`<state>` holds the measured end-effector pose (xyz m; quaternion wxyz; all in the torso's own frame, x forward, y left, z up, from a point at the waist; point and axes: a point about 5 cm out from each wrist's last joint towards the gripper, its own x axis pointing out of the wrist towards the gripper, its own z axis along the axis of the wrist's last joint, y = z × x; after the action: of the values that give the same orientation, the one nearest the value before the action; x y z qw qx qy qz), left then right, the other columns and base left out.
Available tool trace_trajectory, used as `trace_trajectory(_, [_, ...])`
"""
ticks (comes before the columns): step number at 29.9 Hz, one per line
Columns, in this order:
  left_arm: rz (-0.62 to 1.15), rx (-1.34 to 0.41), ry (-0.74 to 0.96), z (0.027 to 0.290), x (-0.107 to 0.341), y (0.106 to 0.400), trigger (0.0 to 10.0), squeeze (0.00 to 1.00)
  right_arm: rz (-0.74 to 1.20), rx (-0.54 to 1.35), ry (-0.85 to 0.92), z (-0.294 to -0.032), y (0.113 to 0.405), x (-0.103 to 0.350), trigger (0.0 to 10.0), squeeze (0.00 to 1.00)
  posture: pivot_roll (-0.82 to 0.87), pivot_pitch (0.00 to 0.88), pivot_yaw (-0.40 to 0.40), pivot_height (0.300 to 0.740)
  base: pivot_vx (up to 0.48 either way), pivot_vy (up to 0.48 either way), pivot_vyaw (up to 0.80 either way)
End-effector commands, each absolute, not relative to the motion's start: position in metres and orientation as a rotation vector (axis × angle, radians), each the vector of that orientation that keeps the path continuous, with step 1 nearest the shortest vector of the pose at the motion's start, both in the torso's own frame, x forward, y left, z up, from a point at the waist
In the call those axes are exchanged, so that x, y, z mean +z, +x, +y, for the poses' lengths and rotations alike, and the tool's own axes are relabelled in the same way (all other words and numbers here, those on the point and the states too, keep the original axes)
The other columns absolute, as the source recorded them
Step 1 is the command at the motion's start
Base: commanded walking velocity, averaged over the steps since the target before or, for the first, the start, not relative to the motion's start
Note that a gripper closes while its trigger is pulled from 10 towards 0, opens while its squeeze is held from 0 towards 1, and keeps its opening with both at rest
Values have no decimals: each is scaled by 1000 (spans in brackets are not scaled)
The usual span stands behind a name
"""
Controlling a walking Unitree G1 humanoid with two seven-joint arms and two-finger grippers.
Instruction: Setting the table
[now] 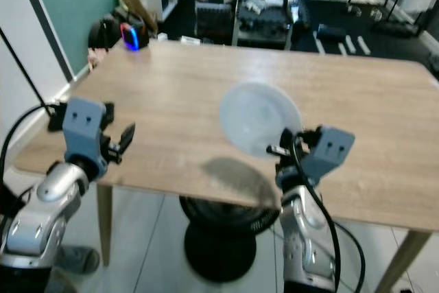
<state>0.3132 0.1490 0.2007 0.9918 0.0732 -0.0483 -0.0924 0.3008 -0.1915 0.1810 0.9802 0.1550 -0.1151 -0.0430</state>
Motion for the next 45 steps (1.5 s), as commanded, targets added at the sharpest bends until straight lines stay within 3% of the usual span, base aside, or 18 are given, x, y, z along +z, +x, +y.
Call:
trace_trajectory(1, [-81,-182,145,150,196,313,10000,0,-239,-89,309,-192,300,182,10000,0,-12,0,96,740,-341,0,0])
trace_trajectory(15, [-84,-188,146,148,196,313,10000,0,-230,-82,302,-191,300,180,10000,0,-14,0,95,740,-324,0,0])
trace_trajectory(22, [-87,-190,145,148,196,314,10000,0,-225,-72,293,-189,300,179,10000,0,-15,0,94,740,0,0,0])
trace_trajectory(45, [-71,-209,150,145,190,314,10000,0,-210,-54,280,-187,301,175,10000,0,-19,0,94,740,0,0,-783])
